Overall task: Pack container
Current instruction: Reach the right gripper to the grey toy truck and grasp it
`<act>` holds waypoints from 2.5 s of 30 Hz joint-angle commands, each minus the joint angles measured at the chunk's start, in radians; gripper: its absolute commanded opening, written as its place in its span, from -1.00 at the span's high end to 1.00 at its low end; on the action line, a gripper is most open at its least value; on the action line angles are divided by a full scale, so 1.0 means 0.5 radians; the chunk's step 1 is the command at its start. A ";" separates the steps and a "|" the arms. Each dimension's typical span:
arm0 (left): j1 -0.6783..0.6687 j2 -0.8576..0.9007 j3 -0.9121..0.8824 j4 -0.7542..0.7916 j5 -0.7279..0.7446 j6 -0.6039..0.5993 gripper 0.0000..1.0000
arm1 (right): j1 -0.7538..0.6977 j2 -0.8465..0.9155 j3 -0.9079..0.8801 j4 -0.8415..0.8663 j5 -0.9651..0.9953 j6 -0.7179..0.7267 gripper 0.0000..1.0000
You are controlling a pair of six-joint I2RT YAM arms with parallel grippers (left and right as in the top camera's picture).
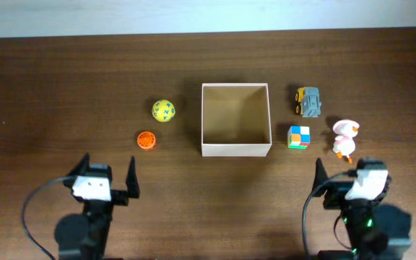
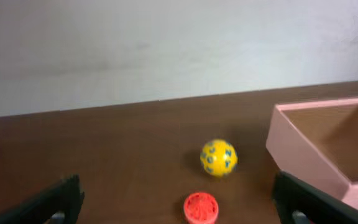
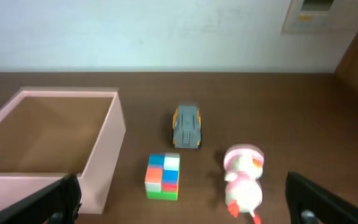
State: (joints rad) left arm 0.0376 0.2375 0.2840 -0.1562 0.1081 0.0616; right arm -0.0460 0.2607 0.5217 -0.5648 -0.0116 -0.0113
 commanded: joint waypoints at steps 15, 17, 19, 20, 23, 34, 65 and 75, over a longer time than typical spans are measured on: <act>0.002 1.939 1.851 -0.636 -0.067 0.098 -0.98 | -0.001 2.190 2.173 -1.146 -0.066 0.040 -0.98; 0.009 2.094 2.038 -0.745 -0.066 0.098 -0.98 | -0.002 2.327 2.322 -1.190 -0.073 0.040 -0.98; 0.018 2.215 2.176 -0.827 -0.067 0.098 -0.98 | -0.004 2.436 2.400 -1.169 -0.074 0.040 -0.97; 0.022 2.267 2.229 -0.855 -0.059 0.098 -0.98 | -0.005 2.479 2.417 -1.157 -0.076 0.040 -0.97; 0.041 2.367 2.287 -0.873 -0.051 0.098 -0.98 | -0.005 2.608 2.422 -1.115 -0.069 0.039 -0.97; 0.071 2.451 2.287 -0.900 -0.053 0.097 -0.98 | -0.079 3.197 2.422 -0.845 -0.044 0.040 -0.98; 0.071 2.454 2.287 -1.128 -0.053 0.097 -0.98 | -0.143 3.801 2.404 -0.668 -0.283 -0.013 -0.56; 0.071 2.454 2.287 -1.129 -0.053 0.097 -0.98 | -0.143 3.895 2.399 -0.656 -0.269 -0.011 -0.32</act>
State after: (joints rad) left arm 0.0689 1.4609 1.4048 -0.7185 0.0780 0.0898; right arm -0.1238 2.1986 1.7168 -0.8993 -0.1410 -0.0185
